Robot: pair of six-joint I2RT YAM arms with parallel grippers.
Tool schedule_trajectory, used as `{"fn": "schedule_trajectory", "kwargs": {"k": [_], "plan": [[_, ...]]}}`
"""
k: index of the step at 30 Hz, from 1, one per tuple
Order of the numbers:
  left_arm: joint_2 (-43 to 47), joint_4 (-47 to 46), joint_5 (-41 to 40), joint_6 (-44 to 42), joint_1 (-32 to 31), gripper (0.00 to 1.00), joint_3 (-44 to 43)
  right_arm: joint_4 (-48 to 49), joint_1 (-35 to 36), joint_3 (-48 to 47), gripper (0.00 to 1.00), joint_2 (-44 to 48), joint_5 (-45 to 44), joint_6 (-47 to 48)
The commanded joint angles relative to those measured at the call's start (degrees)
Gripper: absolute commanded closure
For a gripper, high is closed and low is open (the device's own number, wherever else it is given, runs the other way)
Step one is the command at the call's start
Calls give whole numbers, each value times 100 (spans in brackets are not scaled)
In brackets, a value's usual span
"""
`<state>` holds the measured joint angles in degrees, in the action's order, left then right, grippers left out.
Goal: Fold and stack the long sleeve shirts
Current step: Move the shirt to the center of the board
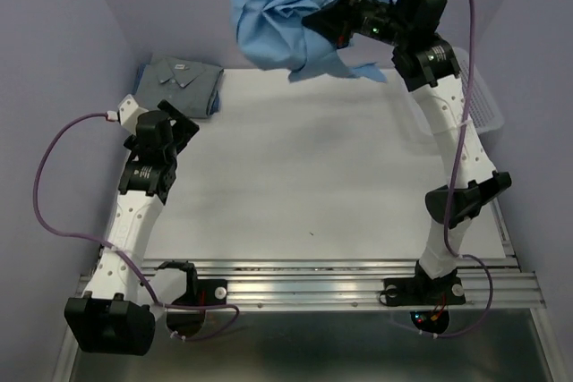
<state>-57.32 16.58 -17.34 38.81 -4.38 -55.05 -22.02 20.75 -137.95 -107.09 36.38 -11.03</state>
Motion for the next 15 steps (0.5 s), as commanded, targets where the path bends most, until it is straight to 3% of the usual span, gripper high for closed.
{"fn": "schedule_trajectory", "kwargs": {"k": [1, 3, 5, 7, 8, 9, 11, 15], "plan": [[344, -6, -41, 48, 52, 1, 73, 286, -54, 469, 92, 204, 893, 153], [423, 117, -50, 127, 52, 1, 108, 286, -54, 1126, 85, 477, 84, 380], [537, 249, -94, 171, 60, 1, 143, 286, -54, 2347, 82, 890, -1610, 461], [616, 530, -269, 259, 52, 1, 170, 286, -264, 3209, 64, 1093, -2605, 470], [704, 748, -426, 294, 60, 1, 178, 260, -360, 3996, 26, 1224, -3523, 418], [739, 846, -489, 312, 60, 1, 178, 251, -475, 4361, 1, 1260, -3933, 339], [836, 1022, -577, 329, 52, 1, 187, 129, -755, 4942, 0, 1339, -4862, -82], [837, 1067, -246, 216, 52, 1, 327, 49, -757, 6022, 0, 1847, -4948, -233]]}}
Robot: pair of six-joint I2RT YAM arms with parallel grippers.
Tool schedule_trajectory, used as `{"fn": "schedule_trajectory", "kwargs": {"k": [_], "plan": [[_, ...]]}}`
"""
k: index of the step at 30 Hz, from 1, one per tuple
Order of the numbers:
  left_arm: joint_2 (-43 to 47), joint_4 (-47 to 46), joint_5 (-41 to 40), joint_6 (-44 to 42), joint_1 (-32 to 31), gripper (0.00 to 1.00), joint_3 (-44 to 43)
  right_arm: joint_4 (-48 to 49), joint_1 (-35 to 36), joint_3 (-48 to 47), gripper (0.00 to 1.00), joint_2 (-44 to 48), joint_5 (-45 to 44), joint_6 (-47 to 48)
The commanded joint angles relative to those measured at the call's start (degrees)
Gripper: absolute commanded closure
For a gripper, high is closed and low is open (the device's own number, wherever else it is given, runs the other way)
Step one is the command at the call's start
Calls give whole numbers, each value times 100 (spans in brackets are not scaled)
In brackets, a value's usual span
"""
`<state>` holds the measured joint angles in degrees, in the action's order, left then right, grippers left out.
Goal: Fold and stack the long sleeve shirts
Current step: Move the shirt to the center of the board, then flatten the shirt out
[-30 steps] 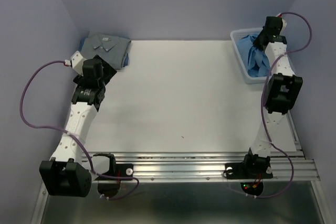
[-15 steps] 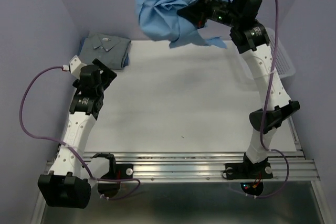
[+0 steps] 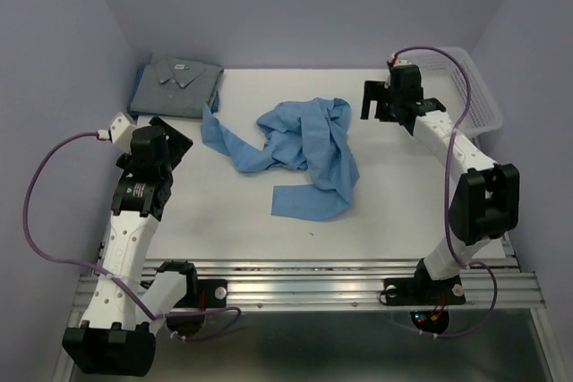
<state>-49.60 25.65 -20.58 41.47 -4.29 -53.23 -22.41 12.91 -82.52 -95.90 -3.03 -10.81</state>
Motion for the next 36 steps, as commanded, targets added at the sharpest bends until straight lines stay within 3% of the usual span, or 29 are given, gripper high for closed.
{"fn": "schedule_trajectory", "kwargs": {"k": [1, 5, 7, 10, 16, 21, 23, 27, 30, 34, 36], "plan": [[4, -23, 263, -173, 51, 1, 190, 132, 28, 630, 0, 835, -833, -307], [-364, -944, 1501, -438, 51, 1, 506, 360, 28, 1352, 0, 1283, -498, -589], [-750, -1437, 2546, -578, 34, 1, 594, 404, 28, 1606, 0, 1389, -104, -572], [-1313, -2098, 3357, -780, -27, 1, 298, 361, 28, 1827, 0, 1460, 371, -580], [-2974, -2336, 3648, -1036, -265, 1, -949, 572, 290, 2661, 0, 1925, 1374, -415], [-4695, -2345, 4499, -1114, -475, 1, -2048, 255, 546, 3083, 0, 2267, 1375, -369], [-5134, -2459, 4764, -1891, -563, 1, -2357, 246, 599, 3259, 0, 2373, 1384, -457], [-6323, -1662, 4773, -2467, -564, 1, -3796, 97, 669, 3488, 0, 2523, 1612, -589], [-6965, -1729, 5046, -2994, -599, 1, -4185, -52, 731, 3637, 0, 2629, 1683, -624], [-7782, -1151, 5185, -3557, -485, 1, -4967, -114, 792, 3769, 0, 2673, 1595, -844], [-7854, -1316, 5554, -3786, -441, 1, -4846, 44, 854, 3892, 0, 2673, 1595, -905]]}}
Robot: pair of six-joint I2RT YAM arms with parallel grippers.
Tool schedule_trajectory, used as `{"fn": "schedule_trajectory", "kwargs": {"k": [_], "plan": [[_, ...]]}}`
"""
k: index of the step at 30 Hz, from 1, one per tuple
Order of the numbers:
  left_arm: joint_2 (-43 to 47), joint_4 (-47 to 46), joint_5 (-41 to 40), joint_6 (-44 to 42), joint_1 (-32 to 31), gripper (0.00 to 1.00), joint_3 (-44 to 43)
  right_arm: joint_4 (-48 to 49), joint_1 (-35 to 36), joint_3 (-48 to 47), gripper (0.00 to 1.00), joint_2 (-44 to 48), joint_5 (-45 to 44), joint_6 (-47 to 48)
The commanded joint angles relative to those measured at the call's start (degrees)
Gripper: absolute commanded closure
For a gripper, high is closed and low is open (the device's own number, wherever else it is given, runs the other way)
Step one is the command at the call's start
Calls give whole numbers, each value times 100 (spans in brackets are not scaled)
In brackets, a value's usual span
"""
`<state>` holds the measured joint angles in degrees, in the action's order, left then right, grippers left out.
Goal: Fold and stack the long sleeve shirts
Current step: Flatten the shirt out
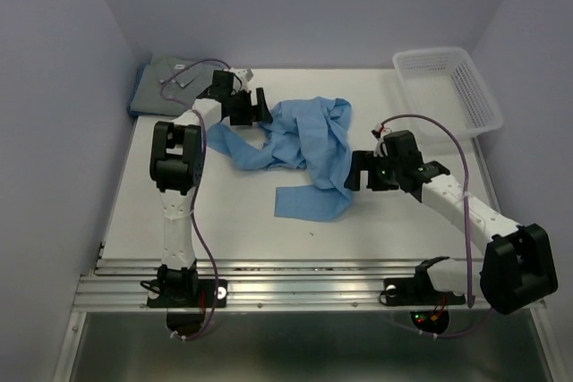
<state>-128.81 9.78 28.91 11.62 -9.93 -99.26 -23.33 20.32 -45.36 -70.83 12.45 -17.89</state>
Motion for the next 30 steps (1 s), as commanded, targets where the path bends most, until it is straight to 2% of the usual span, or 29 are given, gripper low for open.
{"fn": "schedule_trajectory", "kwargs": {"k": [1, 4, 10, 12, 13, 14, 17, 18, 19, 21, 22, 23, 24, 26, 30], "plan": [[84, 157, 790, -941, 115, 1, -77, 188, 113, 203, 0, 140, 82, -223], [-64, -239, 1483, -829, 114, 1, -49, 329, 244, 239, 0, -62, 205, -145], [-399, -459, 1960, -704, 97, 1, -94, 417, 368, 125, 0, -642, -488, -127], [-346, -573, 2013, -722, 71, 7, 47, 531, 368, 81, 0, -765, -805, -206], [-285, -661, 2162, -722, 36, 15, 204, 653, 368, 63, 0, -853, -910, -232], [-250, -766, 2163, -705, 9, 45, 258, 733, 368, 54, 0, -889, -954, -267], [-171, -942, 2084, -425, -26, 100, 302, 1188, 368, 63, 0, -1064, -841, -285], [-153, -1100, 2058, -319, -26, 100, 302, 1286, 368, 37, 1, -1134, -780, -285], [-101, -1136, 1979, -127, -26, 100, 259, 1366, 368, 2, 7, -1205, -709, -242], [93, -1154, 1768, 24, -17, 100, 171, 1498, 368, -183, 58, -1459, -866, -241], [302, -1154, 1681, 112, -9, 100, 75, 1498, 368, -262, 78, -1530, -1058, -302], [443, -1119, 1532, 130, -17, 100, 22, 1385, 368, -367, 92, -1565, -1661, -338], [584, -988, 1139, 104, -17, 100, -75, 1254, 368, -672, 99, -1609, -1962, -355], [1048, -681, 410, -27, -17, 100, -461, 929, 368, -1069, 99, -1601, -2996, -163], [1385, -302, -524, 42, -26, 100, -1900, 883, 149, -2298, 99, -1609, -4091, 513]]}}
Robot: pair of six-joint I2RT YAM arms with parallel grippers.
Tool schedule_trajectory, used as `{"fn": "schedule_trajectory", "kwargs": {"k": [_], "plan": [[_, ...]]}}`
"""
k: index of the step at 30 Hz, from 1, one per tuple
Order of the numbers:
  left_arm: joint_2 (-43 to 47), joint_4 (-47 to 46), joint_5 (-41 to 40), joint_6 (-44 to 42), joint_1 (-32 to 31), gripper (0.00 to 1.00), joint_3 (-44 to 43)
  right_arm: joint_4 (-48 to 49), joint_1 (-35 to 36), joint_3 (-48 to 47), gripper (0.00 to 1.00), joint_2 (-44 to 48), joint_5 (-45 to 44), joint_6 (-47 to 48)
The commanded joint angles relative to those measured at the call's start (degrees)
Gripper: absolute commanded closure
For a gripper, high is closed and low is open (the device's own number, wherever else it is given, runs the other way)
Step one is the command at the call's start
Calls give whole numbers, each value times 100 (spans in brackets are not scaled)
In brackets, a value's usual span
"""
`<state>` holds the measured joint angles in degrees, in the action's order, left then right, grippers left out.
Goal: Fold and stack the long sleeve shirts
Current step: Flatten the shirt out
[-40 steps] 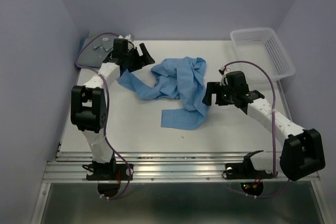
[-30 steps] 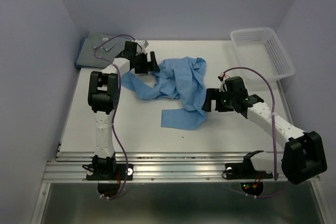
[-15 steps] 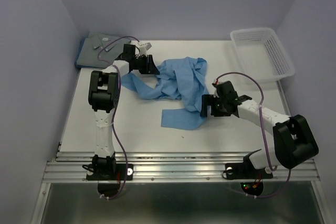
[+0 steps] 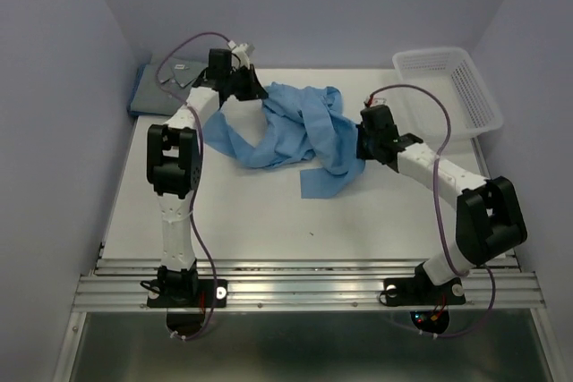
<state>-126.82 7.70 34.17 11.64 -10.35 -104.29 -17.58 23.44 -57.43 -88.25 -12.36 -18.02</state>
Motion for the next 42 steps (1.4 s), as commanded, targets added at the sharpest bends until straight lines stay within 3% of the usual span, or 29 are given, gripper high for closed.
{"fn": "schedule_trajectory", "kwargs": {"k": [1, 4, 7, 9, 13, 18, 23, 29, 32, 33, 38, 39, 40, 41, 42], "plan": [[1143, 11, -1410, 84, 15, 100, -2262, 308, -425, -1713, 99, 63, -1690, 728], [818, 214, -1685, 241, 24, 100, -3960, 554, -962, -2691, 99, -43, -1673, 1237], [904, -206, -1739, 505, 15, 100, -4363, 642, -1210, -4106, 99, -219, -1471, 1895], [1403, -706, -1695, 576, 15, 100, -4083, 642, -1210, -4974, 99, -307, -1506, 2284], [2397, -1174, -1554, 559, 24, 100, -3292, 642, -1210, -5638, 99, -115, -1542, 2786], [3968, -1420, -2106, 59, 15, 100, -1703, 913, -1210, -5429, 99, 553, -1593, 3199], [5279, -1562, -2169, 101, 15, 100, 19, 1020, -1210, -5077, 99, 1116, -1954, 3480], [6054, -1219, -2283, 155, 15, 100, 567, 1020, -1210, -5024, 99, 1284, -2376, 3691], [5942, -1000, -2424, 198, 24, 99, 664, 1011, -1210, -4770, 99, 1284, -2534, 3727], [5854, -851, -2450, 198, 15, 84, 717, 1011, -1210, -4647, 99, 1249, -2639, 3683], [4986, -779, -2609, 383, 15, 65, 1586, 959, -1535, -3136, 99, 959, -2272, 2894], [4827, -562, -2557, 374, 24, 38, 1674, 854, -1779, -2934, 99, 863, -1792, 2683], [4625, -420, -2573, 366, 33, 23, 1684, 757, -1903, -2697, 99, 610, -1500, 2281], [4179, -245, -2643, 418, 33, 2, 1614, 643, -2009, -2651, 99, 442, -1289, 2103], [3957, 235, -2679, 540, 42, 1, 1492, 390, -2071, -2659, 96, 249, -1017, 1997]]}}
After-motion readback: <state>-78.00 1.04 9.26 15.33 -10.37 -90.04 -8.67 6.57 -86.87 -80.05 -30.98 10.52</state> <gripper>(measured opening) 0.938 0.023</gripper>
